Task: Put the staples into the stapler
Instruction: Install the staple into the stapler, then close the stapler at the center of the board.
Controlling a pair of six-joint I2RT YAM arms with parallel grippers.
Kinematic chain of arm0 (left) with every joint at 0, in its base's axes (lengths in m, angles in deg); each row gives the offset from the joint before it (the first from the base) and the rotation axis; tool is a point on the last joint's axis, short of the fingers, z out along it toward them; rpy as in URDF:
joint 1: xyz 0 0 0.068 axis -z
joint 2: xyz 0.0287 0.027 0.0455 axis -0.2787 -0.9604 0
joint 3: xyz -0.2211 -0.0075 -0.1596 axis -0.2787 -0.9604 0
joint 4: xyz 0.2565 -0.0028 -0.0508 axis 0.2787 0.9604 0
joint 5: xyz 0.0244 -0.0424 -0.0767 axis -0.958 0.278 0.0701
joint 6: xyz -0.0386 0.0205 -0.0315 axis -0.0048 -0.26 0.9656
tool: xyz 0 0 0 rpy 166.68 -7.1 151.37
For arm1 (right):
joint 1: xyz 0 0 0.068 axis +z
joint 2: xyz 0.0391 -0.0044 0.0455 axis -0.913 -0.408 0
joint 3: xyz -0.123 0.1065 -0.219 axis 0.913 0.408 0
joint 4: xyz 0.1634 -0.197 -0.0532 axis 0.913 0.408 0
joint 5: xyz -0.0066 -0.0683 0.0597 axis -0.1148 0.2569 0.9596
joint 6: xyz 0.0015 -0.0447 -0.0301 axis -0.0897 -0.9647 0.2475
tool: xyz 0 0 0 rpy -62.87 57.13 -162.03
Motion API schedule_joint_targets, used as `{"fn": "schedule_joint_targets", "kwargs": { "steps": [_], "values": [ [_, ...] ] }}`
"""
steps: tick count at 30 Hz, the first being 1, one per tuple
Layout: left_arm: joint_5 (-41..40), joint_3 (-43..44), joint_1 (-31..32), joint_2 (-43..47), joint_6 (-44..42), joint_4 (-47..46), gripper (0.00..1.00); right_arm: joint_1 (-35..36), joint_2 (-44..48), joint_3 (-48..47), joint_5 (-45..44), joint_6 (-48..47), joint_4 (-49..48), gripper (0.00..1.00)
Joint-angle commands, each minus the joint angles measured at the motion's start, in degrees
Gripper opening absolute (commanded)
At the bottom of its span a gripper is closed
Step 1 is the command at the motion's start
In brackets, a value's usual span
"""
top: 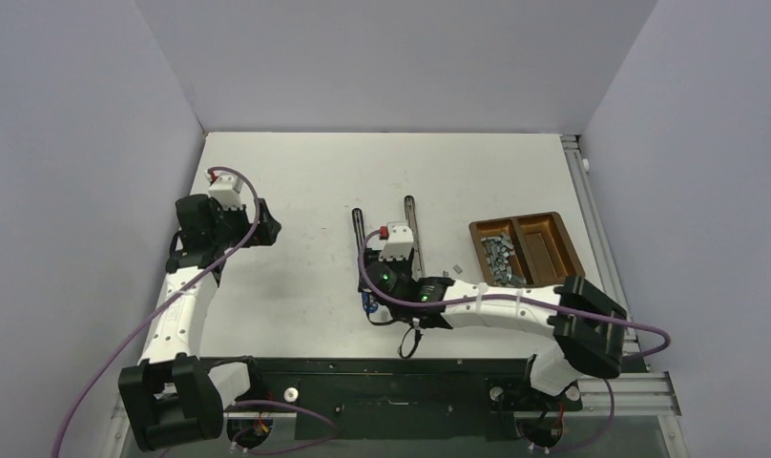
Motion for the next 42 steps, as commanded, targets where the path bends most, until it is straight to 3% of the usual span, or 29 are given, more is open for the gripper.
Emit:
{"fn": "schedule_joint_targets", "kwargs": {
  "steps": [1,5,9,19,27,33,37,42],
  "values": [
    [3.0,6.1,-0.3,-2.6,-0.4,-0.3,0.96,-0.2,7.3,4.8,2.7,-7.0,-5.9,0.59],
    [4.5,8.3,-0.2,-4.0,-0.4,0.1,0.96,1.0,5.2,7.3,5.2,-12.3,-11.4,0.62],
    [5.7,10.2,-0.2,-5.5,-0.7,1.4,0.96,1.2,-0.5,4.0,8.5,-12.2,-8.5,0.62],
    [6.7,11.1,-0.3,-5.1,-2.3,3.1,0.96,2.2,-8.0,1.5,4.4,-10.8,-5.4,0.62],
    [7.5,12.2,-0.2,-6.1,-3.8,4.4,0.96,2.3,-10.0,2.1,3.3,-11.8,-9.2,0.42],
    [8.1,13.0,-0.2,-6.8,-5.5,5.6,0.96,2.3,-10.6,2.5,3.1,-13.7,-11.9,0.37],
    [7.9,12.8,-0.2,-6.9,-6.1,5.5,0.96,2.5,-11.0,2.6,2.9,-14.0,-12.6,0.25],
    [8.0,12.9,-0.2,-6.9,-6.2,5.5,0.96,2.5,-12.4,1.5,2.4,-13.8,-11.4,0.25]
  ]
}}
